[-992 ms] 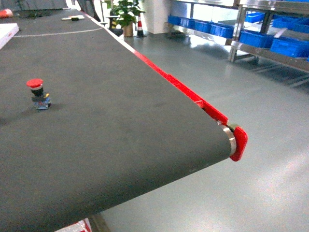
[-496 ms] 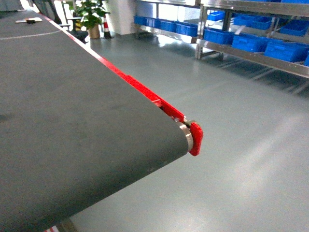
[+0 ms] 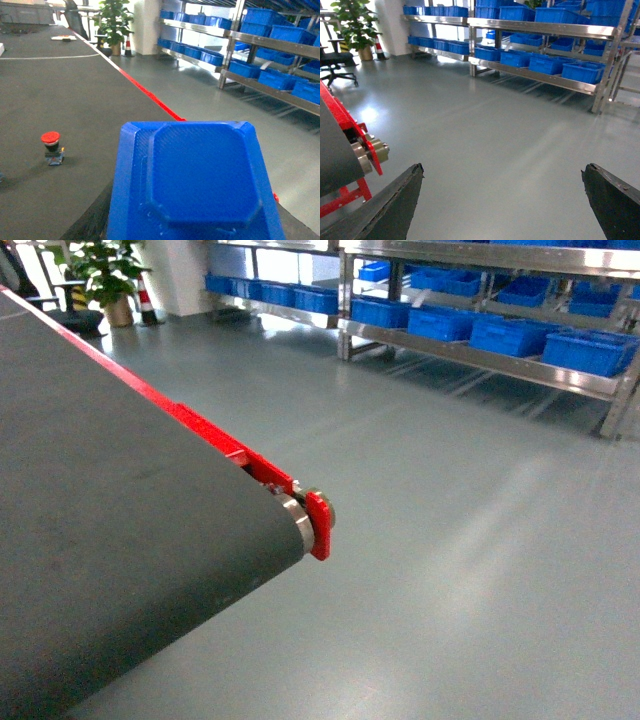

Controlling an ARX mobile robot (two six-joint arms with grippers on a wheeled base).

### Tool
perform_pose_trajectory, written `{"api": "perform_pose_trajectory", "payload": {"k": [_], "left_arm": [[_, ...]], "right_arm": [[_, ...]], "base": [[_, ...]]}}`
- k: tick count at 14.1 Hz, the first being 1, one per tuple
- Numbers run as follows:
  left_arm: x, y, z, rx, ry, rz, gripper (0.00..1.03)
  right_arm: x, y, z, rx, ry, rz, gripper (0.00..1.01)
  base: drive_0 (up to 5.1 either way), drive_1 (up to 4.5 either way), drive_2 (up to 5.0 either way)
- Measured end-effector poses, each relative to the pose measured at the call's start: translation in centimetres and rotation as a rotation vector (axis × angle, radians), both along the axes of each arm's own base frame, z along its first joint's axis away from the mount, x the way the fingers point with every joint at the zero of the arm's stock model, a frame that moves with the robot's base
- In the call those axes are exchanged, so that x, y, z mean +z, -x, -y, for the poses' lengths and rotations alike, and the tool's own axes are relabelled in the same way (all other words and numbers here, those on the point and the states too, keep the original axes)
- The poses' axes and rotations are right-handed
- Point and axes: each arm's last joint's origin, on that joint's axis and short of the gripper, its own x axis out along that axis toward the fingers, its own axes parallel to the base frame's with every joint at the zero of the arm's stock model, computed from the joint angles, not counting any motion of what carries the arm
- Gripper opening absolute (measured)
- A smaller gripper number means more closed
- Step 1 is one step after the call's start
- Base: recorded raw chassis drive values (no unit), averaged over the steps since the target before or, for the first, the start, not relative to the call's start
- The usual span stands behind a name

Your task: Pick blue part to blue bin on bottom shelf

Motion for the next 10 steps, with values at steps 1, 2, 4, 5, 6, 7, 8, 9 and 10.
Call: {"api": "perform_pose_trajectory", "payload": {"k": [1,2,4,5,6,7,8,9,10], "left_arm": [[0.00,0.00,0.00,0.000,0.000,0.000,0.44],[0.00,0.00,0.00,0.000,0.000,0.000,0.44],[0.00,0.00,0.00,0.000,0.000,0.000,0.44],[0.01,0.00,0.00,0.000,0.000,0.001,0.44],[0.01,0.00,0.00,0.000,0.000,0.001,0.44],[0.00,0.00,0.00,0.000,0.000,0.000,0.44],[0.00,0.00,0.00,0.000,0.000,0.000,0.44],[0.00,0.00,0.00,0.000,0.000,0.000,0.44],[0.00,0.00,0.00,0.000,0.000,0.000,0.44]], "right_arm": [[0.00,0.00,0.00,0.000,0.000,0.000,0.98],[0.00,0.00,0.00,0.000,0.000,0.000,0.98],[0.00,0.00,0.00,0.000,0.000,0.000,0.98],[0.00,0.00,0.00,0.000,0.000,0.000,0.98],[0.00,0.00,0.00,0.000,0.000,0.000,0.98],[0.00,0.00,0.00,0.000,0.000,0.000,0.98],[0.00,0.00,0.00,0.000,0.000,0.000,0.98],[0.00,0.00,0.00,0.000,0.000,0.000,0.98],[0.00,0.00,0.00,0.000,0.000,0.000,0.98]], "base": [[-1.7,-1.69,-1.7],[-1.7,-1.69,-1.7],[-1.7,-1.69,-1.7],[-1.7,-1.69,-1.7],[-1.7,-1.69,-1.7],[-1.7,-1.69,-1.7],[-1.7,-1.69,-1.7],[-1.7,-1.69,-1.7],[-1.7,-1.69,-1.7]]}}
